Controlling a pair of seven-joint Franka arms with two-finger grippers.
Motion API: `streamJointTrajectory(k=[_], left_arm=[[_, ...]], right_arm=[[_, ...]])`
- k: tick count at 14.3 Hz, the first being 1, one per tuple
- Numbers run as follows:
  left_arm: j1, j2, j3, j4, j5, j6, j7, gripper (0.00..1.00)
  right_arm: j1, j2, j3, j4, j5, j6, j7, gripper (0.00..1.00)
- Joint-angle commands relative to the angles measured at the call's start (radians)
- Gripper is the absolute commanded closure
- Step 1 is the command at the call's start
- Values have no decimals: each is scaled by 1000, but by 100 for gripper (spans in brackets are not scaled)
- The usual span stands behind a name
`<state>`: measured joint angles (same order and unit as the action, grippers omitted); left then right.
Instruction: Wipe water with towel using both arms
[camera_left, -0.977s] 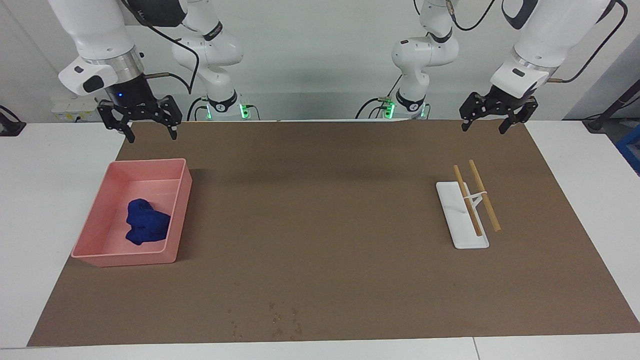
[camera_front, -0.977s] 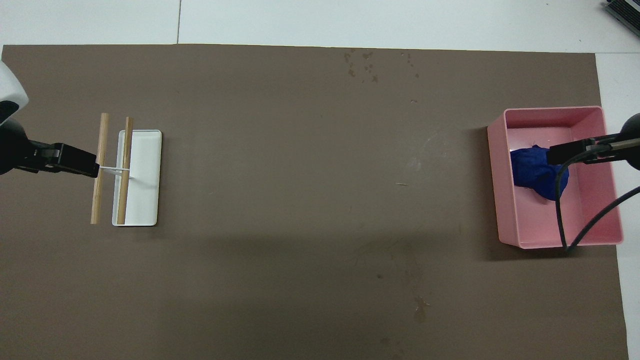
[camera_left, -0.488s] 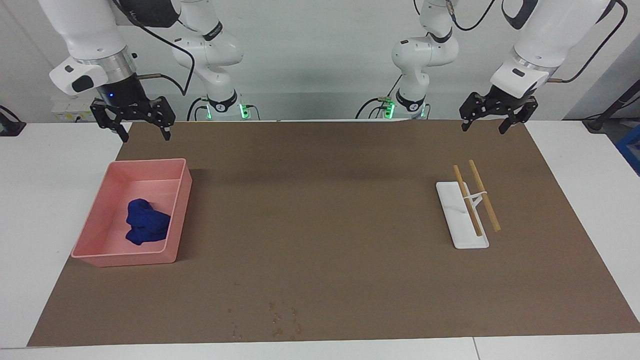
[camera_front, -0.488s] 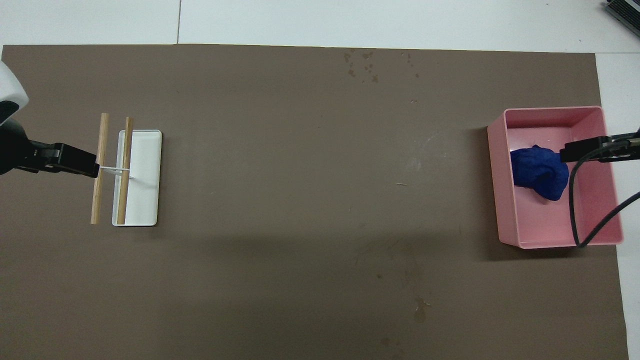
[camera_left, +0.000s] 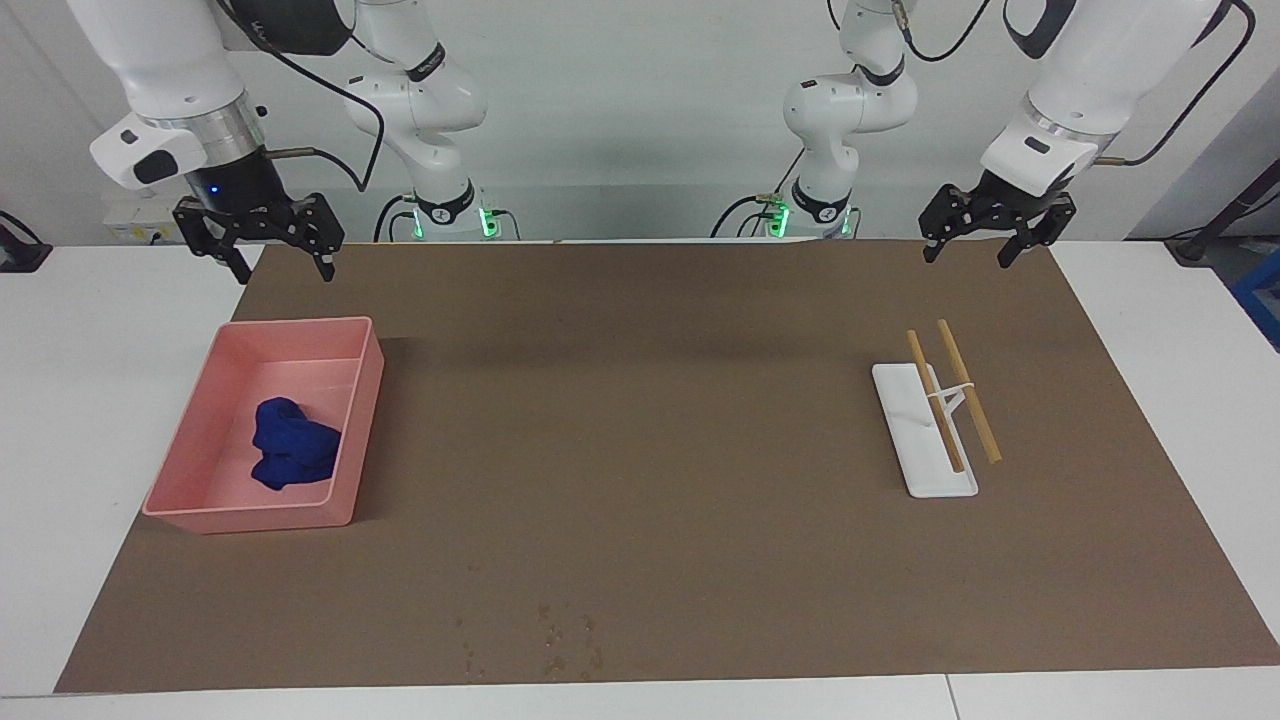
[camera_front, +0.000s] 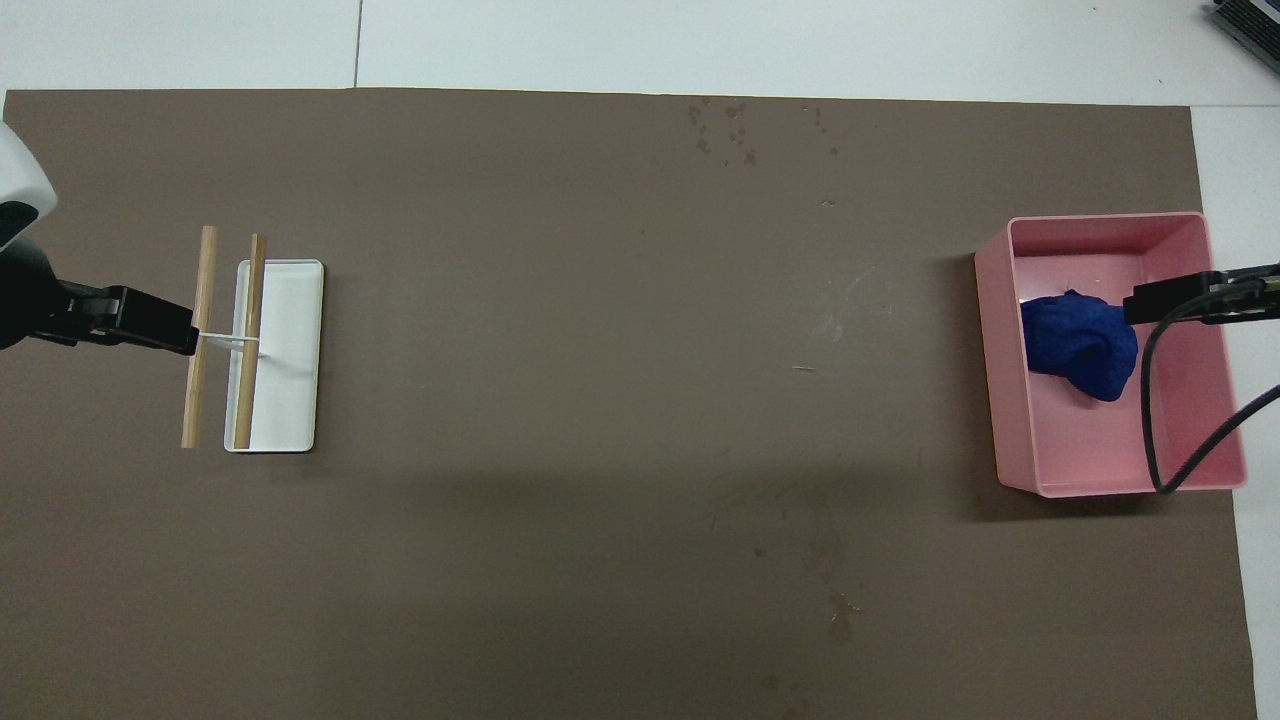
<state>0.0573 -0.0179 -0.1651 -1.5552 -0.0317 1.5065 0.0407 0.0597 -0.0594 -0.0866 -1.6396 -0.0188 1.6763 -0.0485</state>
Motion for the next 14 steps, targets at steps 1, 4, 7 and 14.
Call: streamJointTrajectory(k=[1,4,7,14], left_arm=[[9,-31,-1,-34,-11,6,5,0],[9,-31,-1,-34,-11,6,5,0],[7,-31,-1,-34,-11,6,5,0],[9,-31,-1,-34,-11,6,5,0]], right_arm=[[-6,-7,4,1,23,2,15,0],[-6,-10,7,1,62,5,13,0],[-4,-14,4,1,60,0,13,0],[-4,-19,1,1,56,-6,13,0]])
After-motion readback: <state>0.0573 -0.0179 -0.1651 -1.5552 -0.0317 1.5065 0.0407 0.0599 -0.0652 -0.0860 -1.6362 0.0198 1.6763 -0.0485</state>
